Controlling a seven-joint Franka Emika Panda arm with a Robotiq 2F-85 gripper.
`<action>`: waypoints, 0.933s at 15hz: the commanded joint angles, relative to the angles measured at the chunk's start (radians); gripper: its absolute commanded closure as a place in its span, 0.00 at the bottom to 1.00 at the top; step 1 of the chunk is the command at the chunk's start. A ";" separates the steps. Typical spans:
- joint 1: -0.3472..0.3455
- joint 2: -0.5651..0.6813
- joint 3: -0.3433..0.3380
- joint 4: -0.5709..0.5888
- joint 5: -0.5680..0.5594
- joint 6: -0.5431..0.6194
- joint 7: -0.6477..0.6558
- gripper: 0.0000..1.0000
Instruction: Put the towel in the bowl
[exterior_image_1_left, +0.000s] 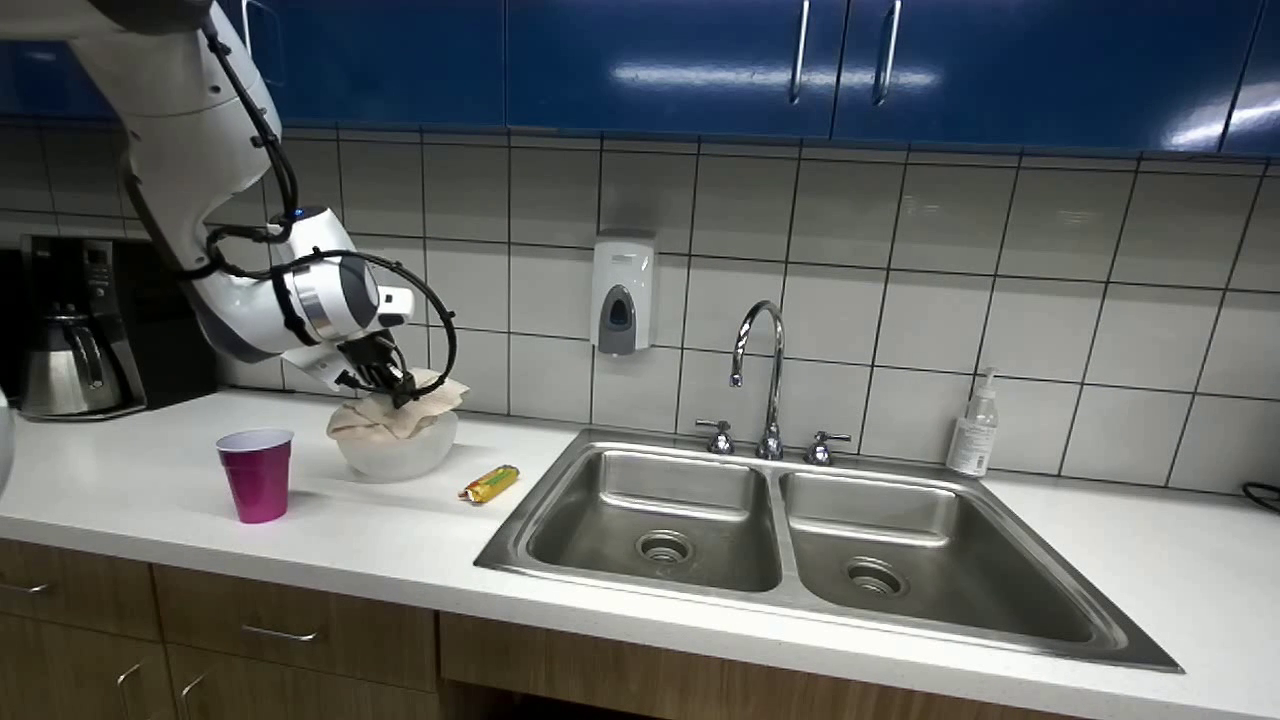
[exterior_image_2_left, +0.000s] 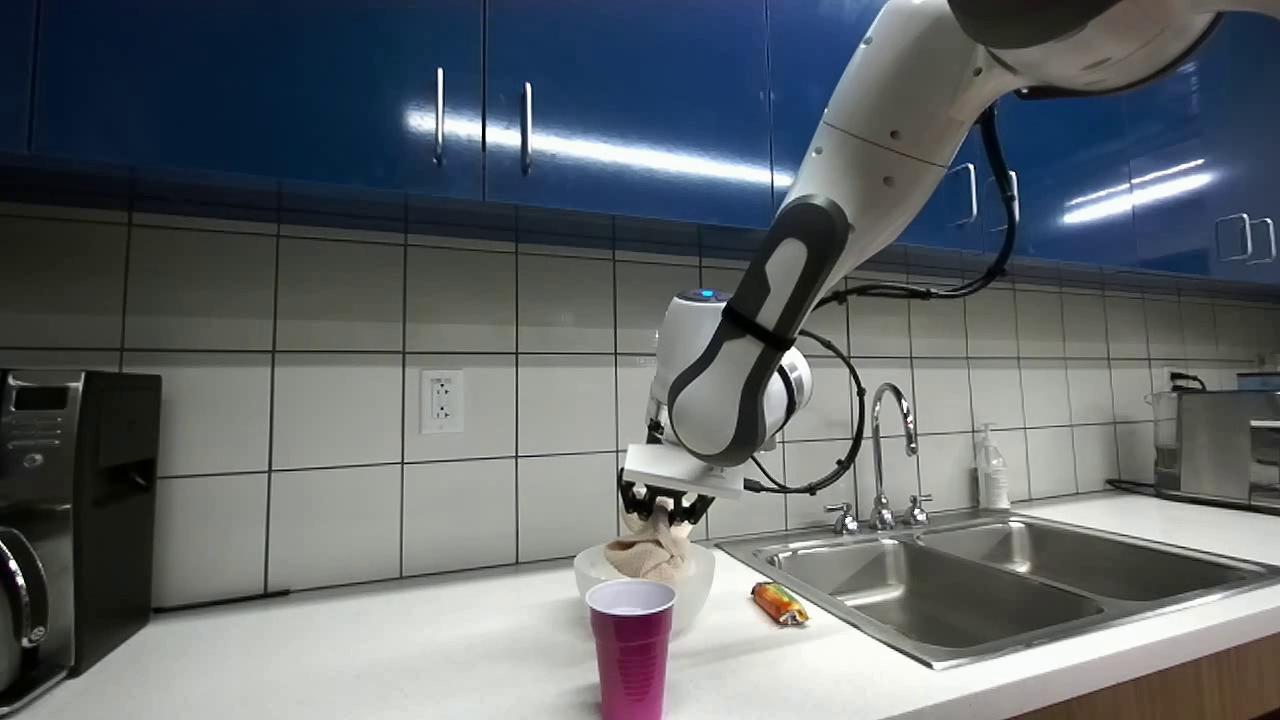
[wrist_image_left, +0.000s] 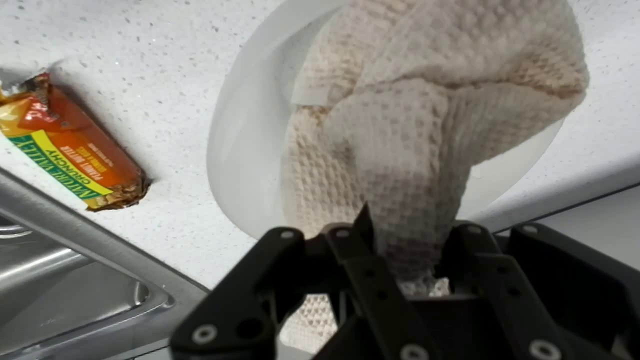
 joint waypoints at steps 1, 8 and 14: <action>0.017 0.015 -0.018 0.033 0.006 -0.039 0.031 0.59; 0.020 0.011 -0.021 0.029 0.002 -0.037 0.043 0.07; 0.021 -0.003 -0.017 0.016 0.001 -0.029 0.042 0.00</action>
